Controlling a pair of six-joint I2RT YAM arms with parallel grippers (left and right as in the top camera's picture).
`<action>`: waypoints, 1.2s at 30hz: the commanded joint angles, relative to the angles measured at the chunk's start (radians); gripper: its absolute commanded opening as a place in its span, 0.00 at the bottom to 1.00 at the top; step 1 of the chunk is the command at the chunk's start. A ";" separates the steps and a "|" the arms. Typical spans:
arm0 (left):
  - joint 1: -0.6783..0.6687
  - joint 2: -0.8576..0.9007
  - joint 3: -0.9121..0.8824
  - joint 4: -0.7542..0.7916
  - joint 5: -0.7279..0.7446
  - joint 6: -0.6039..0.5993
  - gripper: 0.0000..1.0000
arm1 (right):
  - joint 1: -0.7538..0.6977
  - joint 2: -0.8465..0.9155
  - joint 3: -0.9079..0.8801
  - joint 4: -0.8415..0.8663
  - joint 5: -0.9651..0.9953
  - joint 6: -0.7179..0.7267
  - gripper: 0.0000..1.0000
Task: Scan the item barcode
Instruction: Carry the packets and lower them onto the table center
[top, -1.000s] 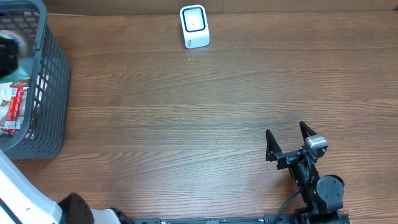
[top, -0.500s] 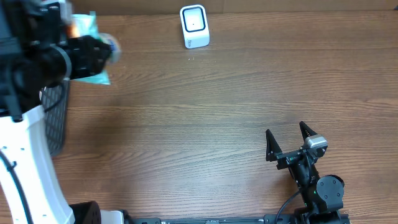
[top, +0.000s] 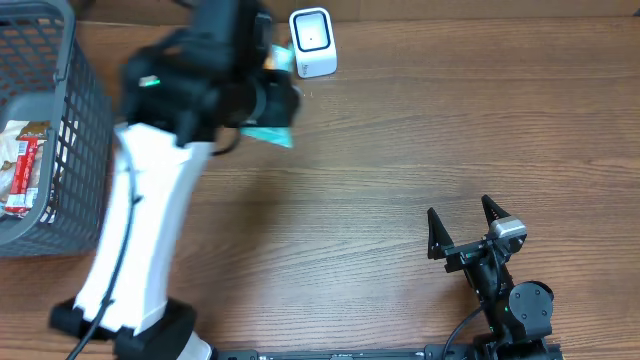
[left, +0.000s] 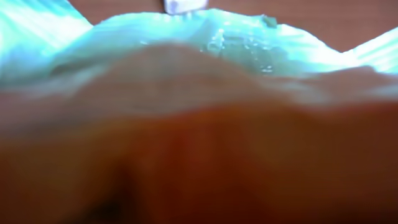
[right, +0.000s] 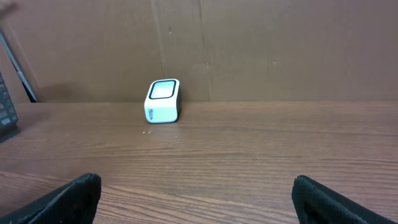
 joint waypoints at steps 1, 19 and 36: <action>-0.090 0.066 0.005 0.035 -0.076 -0.125 0.45 | 0.000 -0.010 -0.010 0.005 0.010 0.003 1.00; -0.370 0.473 0.005 0.135 -0.069 -0.318 0.44 | 0.000 -0.010 -0.010 0.005 0.010 0.004 1.00; -0.434 0.587 0.003 0.196 -0.039 -0.414 0.45 | 0.000 -0.010 -0.010 0.005 0.010 0.003 1.00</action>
